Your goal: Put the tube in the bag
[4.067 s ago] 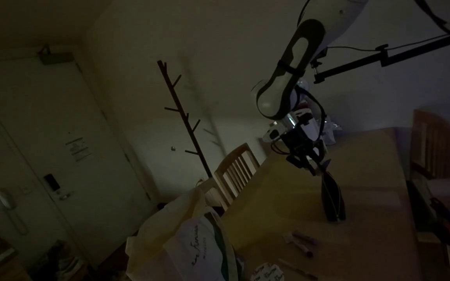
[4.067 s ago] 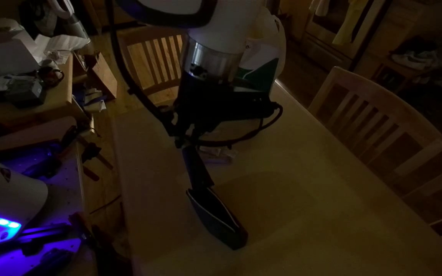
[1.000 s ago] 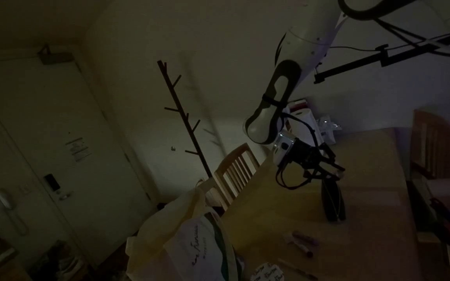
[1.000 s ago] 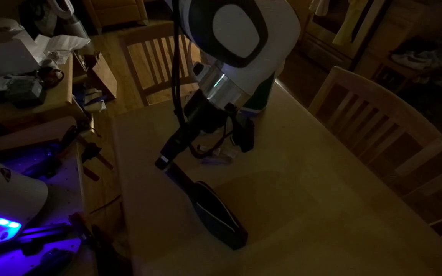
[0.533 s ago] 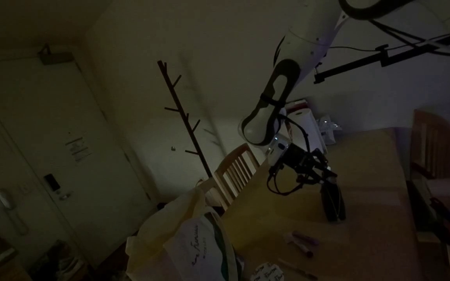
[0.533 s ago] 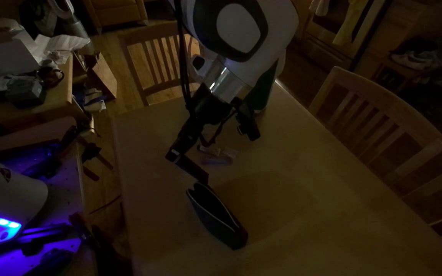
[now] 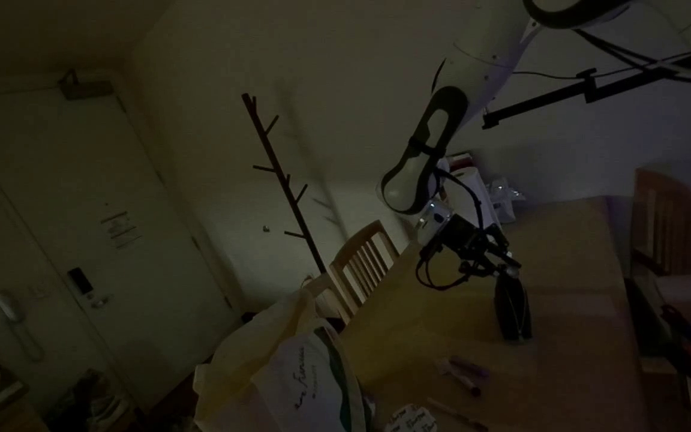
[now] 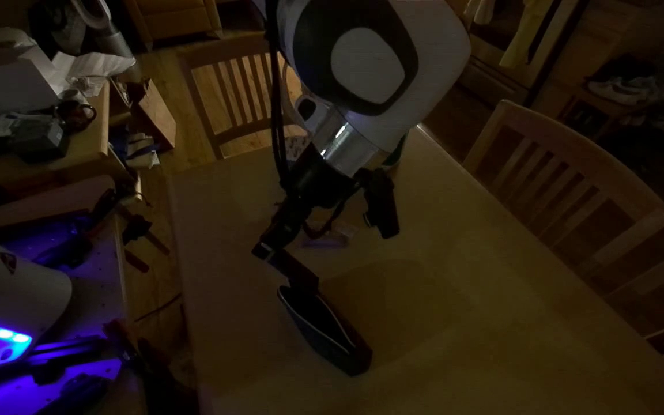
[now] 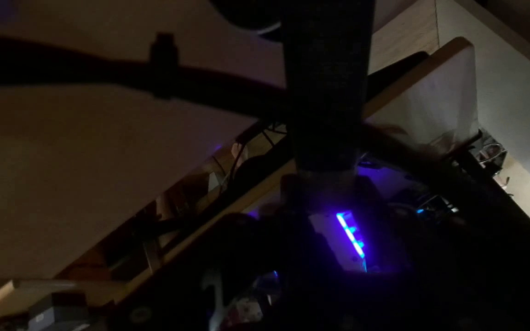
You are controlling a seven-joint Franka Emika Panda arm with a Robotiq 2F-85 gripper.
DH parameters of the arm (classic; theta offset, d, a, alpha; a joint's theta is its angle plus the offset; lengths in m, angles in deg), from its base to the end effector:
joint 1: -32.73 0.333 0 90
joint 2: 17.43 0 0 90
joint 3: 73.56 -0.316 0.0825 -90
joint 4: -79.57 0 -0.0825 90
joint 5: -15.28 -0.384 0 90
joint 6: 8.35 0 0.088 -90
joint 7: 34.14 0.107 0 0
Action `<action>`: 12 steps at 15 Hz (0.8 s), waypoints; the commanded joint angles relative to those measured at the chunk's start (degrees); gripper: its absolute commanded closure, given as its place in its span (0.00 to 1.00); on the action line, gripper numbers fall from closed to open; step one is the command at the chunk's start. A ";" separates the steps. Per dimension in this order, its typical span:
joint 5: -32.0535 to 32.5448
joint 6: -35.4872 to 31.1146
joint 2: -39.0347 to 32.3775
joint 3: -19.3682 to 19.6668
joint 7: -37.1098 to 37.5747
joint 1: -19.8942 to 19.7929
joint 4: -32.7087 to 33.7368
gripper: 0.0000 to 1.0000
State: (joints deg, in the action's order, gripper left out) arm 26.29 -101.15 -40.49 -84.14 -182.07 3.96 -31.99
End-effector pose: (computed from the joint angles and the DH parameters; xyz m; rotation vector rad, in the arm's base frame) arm 0.4939 -0.1844 0.2454 -0.9270 -2.2468 0.2442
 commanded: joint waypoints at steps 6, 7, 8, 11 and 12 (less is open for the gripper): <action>-1.38 -2.35 8.65 14.41 8.84 11.04 -2.18 0.92; -1.78 -2.56 8.75 14.78 8.30 11.46 -2.15 0.92; -2.04 -2.21 8.50 15.09 8.14 11.93 -1.84 0.92; -1.38 -1.34 7.11 15.85 7.16 12.78 -0.37 0.68; -1.58 -1.33 7.10 15.94 7.54 13.03 -0.40 0.68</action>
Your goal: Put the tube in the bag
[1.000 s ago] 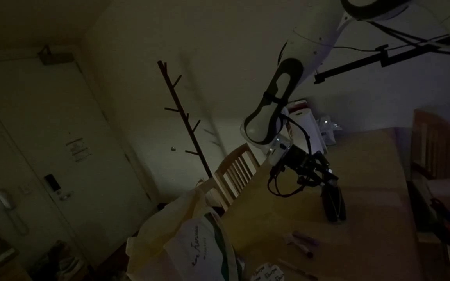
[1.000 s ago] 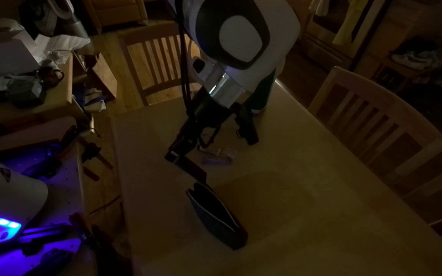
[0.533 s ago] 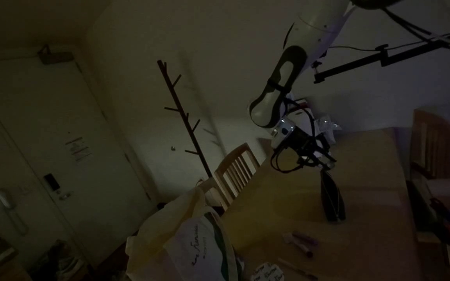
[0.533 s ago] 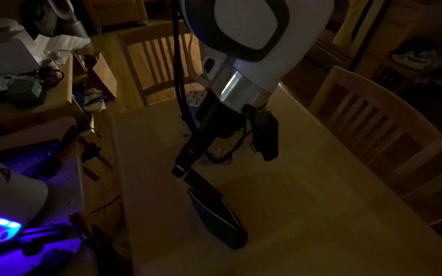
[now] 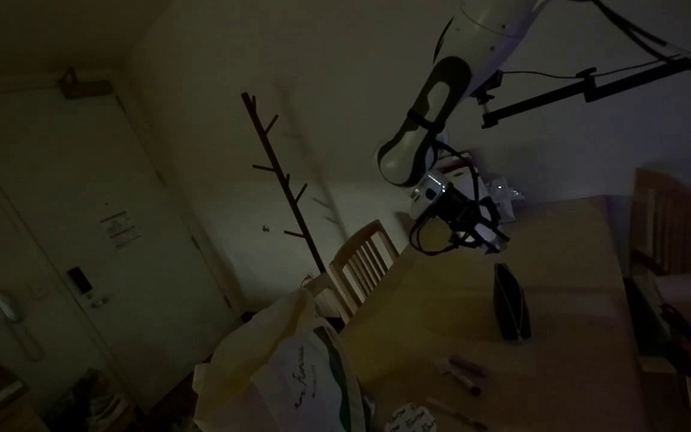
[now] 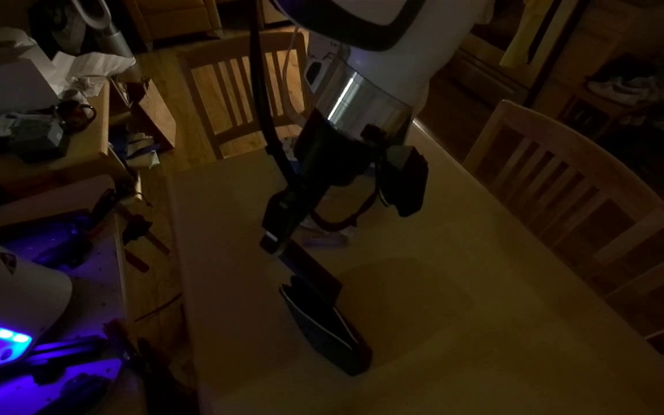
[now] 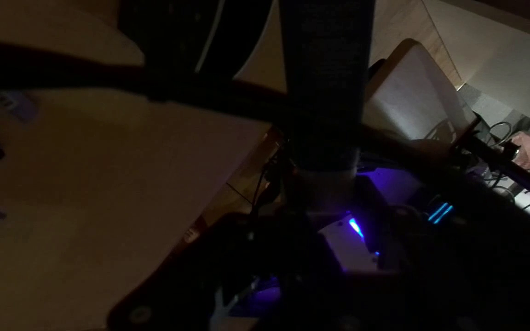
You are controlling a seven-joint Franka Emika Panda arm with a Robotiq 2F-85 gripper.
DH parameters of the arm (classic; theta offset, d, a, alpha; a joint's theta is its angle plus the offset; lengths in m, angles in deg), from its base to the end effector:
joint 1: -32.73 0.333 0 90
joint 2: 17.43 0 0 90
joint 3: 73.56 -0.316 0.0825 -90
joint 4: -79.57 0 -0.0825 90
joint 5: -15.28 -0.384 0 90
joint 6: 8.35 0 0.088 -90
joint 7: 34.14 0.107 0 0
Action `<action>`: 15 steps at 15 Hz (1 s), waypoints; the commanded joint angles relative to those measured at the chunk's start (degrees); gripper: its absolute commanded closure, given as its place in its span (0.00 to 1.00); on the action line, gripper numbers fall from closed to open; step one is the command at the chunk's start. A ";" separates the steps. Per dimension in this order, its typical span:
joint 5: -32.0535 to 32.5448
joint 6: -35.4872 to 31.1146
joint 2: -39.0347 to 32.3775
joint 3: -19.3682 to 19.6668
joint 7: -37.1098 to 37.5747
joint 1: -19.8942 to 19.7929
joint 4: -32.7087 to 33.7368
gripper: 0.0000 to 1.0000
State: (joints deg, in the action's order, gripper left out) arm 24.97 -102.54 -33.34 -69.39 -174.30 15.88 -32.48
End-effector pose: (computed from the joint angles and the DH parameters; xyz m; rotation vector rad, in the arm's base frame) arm 0.4928 -0.2064 0.3071 -1.2329 -2.2521 0.3632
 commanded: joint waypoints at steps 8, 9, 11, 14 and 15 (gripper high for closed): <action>-5.25 6.19 -0.22 0.88 -4.95 0.78 0.33 0.92; -6.57 6.74 -0.44 0.85 -6.25 0.60 0.42 0.92; -8.53 7.62 -1.25 0.71 -9.65 0.40 0.88 0.92; -9.36 8.97 -2.01 -9.14 -9.31 -7.20 0.79 0.92; -9.27 9.15 -2.65 -12.16 -9.03 -9.63 0.97 0.92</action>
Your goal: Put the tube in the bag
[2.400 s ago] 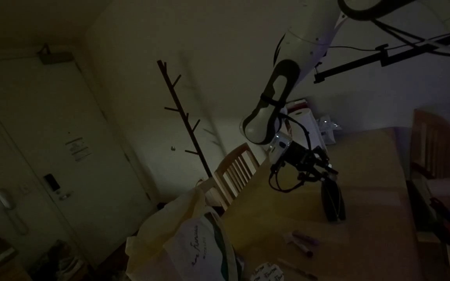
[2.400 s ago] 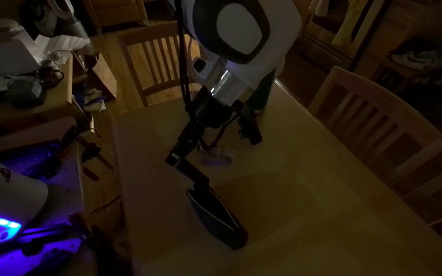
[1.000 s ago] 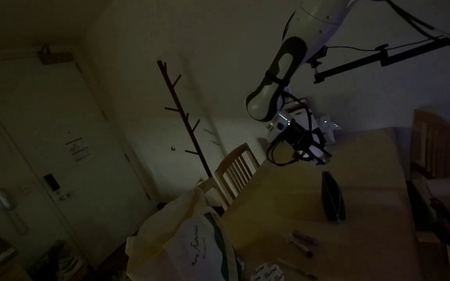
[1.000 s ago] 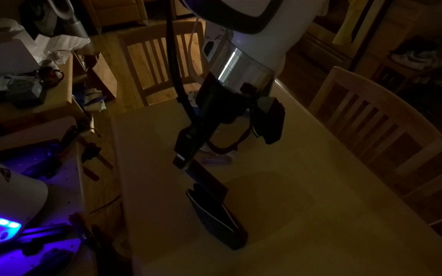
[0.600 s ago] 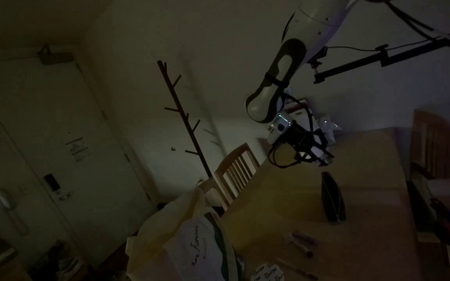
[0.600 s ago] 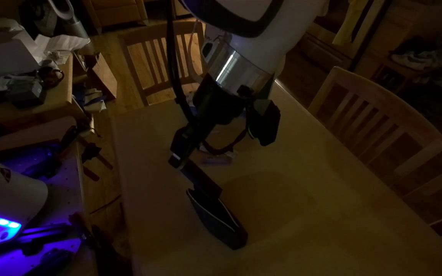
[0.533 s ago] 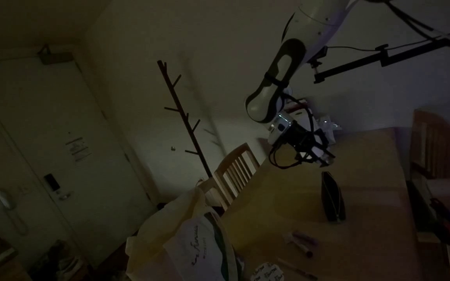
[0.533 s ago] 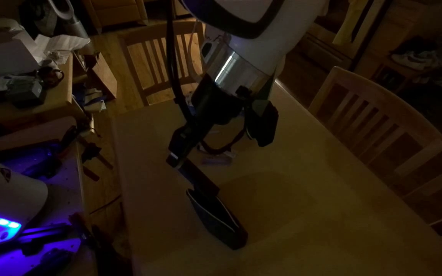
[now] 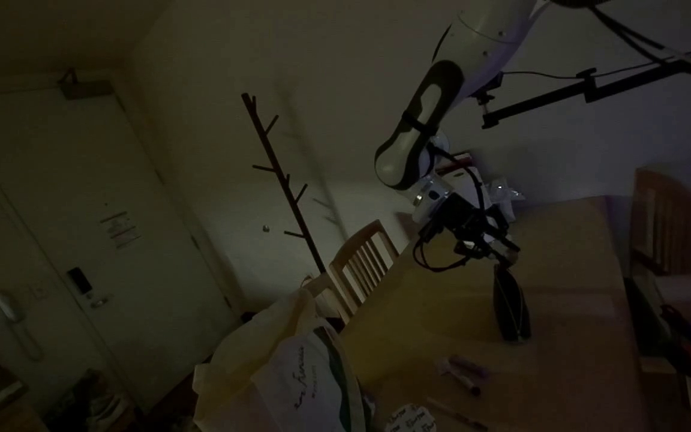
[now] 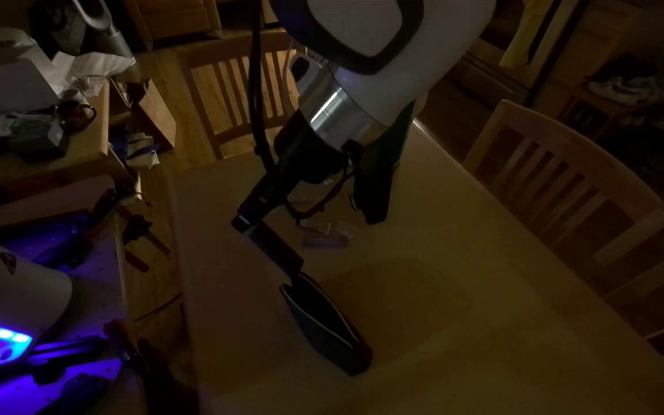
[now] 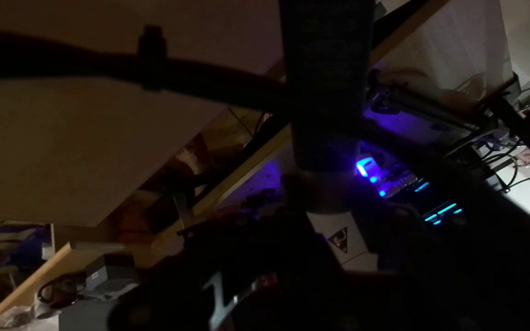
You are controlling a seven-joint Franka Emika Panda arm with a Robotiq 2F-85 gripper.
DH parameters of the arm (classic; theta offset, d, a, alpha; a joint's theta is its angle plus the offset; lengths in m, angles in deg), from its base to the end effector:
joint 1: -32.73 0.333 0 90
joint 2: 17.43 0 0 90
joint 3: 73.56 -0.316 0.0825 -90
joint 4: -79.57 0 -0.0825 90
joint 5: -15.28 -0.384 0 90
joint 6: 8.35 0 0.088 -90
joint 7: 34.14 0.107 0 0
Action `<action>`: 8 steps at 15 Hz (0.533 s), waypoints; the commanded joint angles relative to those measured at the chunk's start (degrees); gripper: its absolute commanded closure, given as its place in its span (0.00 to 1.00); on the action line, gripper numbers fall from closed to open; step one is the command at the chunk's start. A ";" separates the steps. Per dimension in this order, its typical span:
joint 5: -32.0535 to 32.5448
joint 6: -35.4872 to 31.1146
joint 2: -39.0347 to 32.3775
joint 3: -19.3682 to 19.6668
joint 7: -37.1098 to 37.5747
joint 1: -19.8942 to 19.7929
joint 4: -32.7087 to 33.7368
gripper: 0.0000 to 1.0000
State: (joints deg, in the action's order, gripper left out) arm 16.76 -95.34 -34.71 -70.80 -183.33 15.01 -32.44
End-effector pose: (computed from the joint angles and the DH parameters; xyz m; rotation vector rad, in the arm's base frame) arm 0.4818 -0.1824 0.2928 -1.0360 -2.1725 0.1335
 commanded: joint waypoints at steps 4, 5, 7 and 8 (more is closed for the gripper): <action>-0.59 5.92 -5.48 -13.05 1.19 -12.74 2.74 0.92; -2.28 5.58 -5.41 -6.75 1.24 -7.75 2.75 0.92; -1.75 3.66 -4.29 -4.92 -0.57 -5.48 0.85 0.68; -1.94 3.67 -4.77 -3.66 -0.44 -5.22 1.02 0.68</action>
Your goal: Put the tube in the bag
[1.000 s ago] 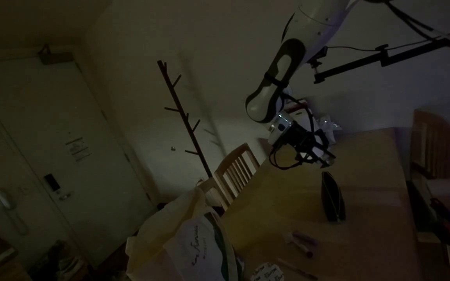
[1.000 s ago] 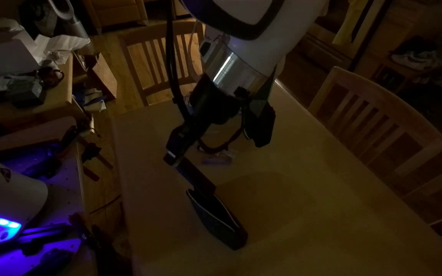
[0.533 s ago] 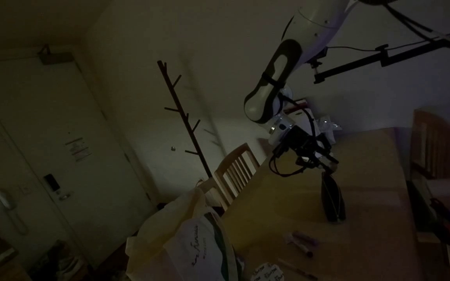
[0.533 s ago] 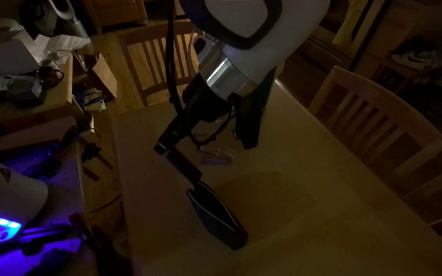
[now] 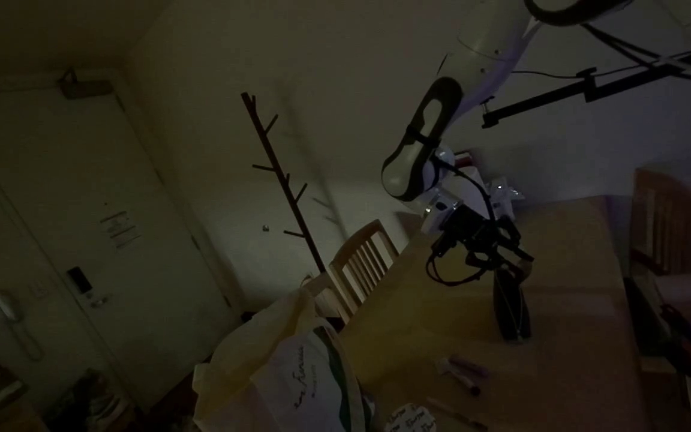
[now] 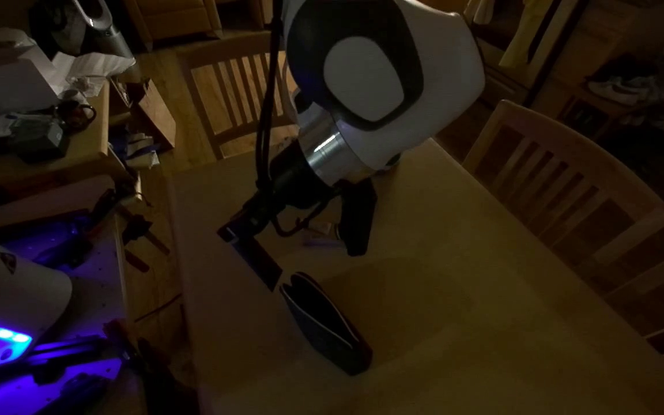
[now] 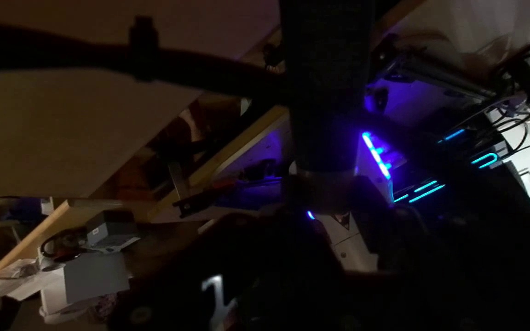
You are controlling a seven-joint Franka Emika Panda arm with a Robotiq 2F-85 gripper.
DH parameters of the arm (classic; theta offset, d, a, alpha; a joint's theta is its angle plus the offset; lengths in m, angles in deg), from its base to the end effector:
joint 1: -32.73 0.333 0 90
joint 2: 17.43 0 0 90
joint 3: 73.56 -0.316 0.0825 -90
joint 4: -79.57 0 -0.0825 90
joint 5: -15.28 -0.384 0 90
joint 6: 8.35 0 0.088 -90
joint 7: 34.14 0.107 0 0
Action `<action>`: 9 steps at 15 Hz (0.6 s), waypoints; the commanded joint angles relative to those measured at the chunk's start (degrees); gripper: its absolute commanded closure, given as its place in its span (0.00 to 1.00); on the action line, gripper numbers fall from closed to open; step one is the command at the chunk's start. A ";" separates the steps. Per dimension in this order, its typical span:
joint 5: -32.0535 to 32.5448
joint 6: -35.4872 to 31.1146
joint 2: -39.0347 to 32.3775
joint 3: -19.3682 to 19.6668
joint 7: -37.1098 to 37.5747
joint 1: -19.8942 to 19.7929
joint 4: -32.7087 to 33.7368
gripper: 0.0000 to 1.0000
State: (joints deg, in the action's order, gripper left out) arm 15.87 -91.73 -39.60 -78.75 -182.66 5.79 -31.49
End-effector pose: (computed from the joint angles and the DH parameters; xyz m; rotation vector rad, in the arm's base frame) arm 0.4702 -0.1897 0.2561 -1.0056 -2.0391 0.0594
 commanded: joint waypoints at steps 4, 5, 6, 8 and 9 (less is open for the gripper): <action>0.16 0.88 0.10 6.49 -2.23 6.41 1.05 0.92; 2.79 -0.25 0.28 -1.33 -0.31 0.75 0.66 0.92; 4.82 -0.94 0.24 -4.34 -0.39 -0.83 0.59 0.92; 9.07 -2.53 -0.65 -13.91 -0.39 -6.62 0.60 0.92; 11.29 -2.83 -1.23 -18.37 -0.38 -9.25 0.91 0.92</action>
State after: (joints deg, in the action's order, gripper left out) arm 21.83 -92.85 -39.97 -85.90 -183.04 3.89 -31.02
